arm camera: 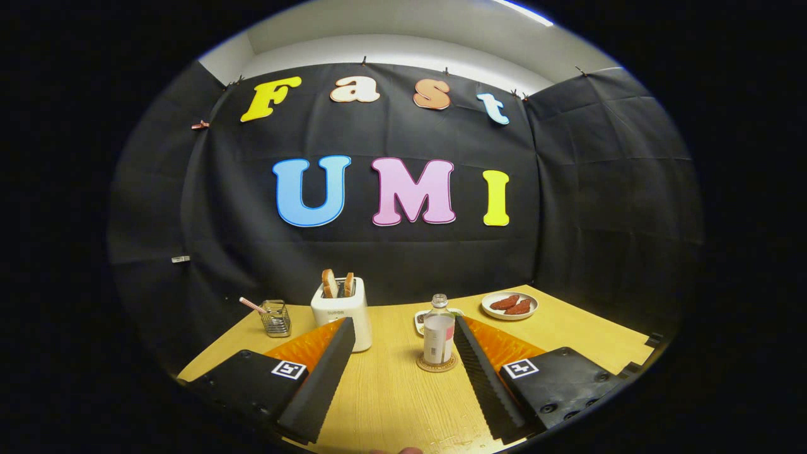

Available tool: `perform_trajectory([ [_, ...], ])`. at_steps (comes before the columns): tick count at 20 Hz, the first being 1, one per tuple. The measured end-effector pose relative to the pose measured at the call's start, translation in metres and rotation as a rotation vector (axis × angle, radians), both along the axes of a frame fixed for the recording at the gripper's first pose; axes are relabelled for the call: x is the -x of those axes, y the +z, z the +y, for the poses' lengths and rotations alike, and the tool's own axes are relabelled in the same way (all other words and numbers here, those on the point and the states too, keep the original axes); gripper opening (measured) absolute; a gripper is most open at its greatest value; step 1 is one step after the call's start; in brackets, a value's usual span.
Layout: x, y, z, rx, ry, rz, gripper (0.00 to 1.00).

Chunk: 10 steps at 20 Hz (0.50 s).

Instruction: Take the bottle from table, then pour the juice into the cup, finally place the bottle on the coaster

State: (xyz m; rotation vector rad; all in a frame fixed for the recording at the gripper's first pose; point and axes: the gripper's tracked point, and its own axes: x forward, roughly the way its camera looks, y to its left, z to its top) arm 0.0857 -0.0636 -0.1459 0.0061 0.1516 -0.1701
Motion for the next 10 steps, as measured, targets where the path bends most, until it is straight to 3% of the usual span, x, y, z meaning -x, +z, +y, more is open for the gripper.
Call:
perform_trajectory([
  [10, 0.025, 0.035, -0.018, -0.014, 0.100, 0.009, 0.97],
])
